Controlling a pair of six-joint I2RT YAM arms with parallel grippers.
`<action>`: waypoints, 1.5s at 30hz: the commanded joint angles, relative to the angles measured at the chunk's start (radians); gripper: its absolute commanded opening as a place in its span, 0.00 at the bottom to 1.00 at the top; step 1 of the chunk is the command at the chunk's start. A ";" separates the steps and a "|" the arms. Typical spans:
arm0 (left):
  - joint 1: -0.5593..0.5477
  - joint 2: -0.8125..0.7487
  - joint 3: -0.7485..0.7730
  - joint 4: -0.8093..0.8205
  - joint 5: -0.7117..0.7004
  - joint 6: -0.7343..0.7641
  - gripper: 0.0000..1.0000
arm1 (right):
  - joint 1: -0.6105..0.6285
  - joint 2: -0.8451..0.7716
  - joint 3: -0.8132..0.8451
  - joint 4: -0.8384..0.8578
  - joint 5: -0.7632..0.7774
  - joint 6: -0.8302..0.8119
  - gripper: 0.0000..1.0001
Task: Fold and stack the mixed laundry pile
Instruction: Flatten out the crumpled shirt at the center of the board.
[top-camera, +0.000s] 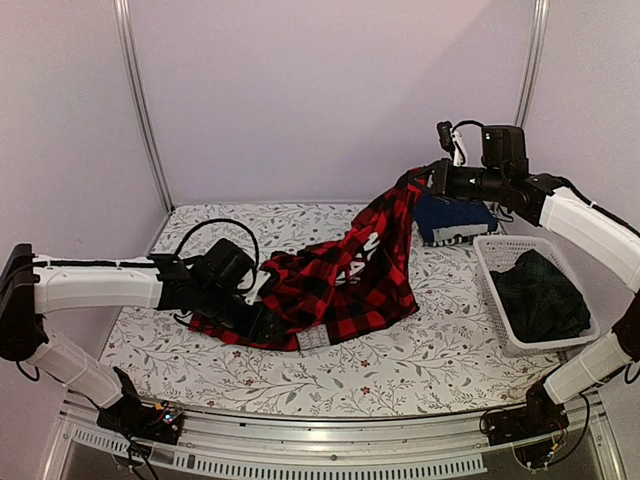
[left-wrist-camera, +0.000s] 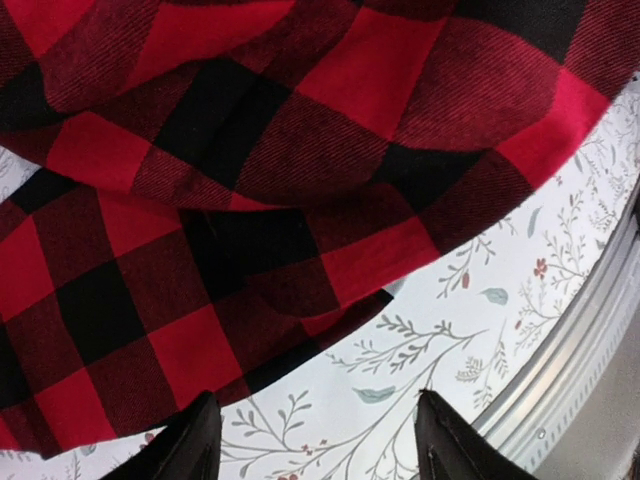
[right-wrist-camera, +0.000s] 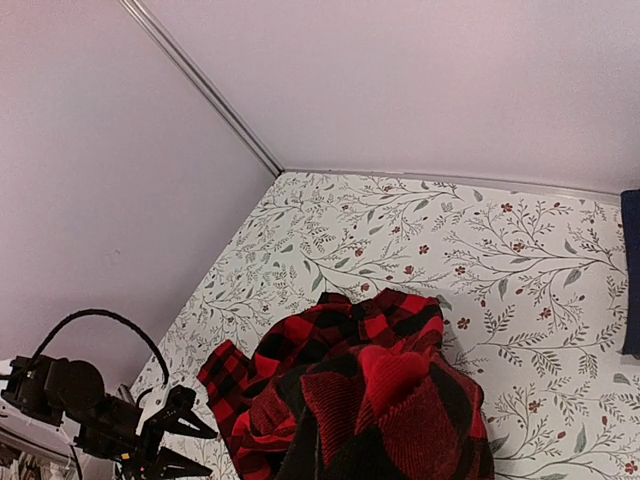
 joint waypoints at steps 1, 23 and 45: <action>-0.083 -0.031 -0.055 0.202 -0.105 0.120 0.63 | -0.011 -0.021 0.013 0.017 0.053 0.045 0.00; -0.151 0.184 -0.057 0.419 -0.255 0.354 0.57 | -0.011 0.016 0.019 0.021 0.042 0.064 0.00; 0.413 -0.043 0.690 0.004 -0.339 0.162 0.00 | -0.160 0.111 0.466 -0.031 -0.053 -0.050 0.00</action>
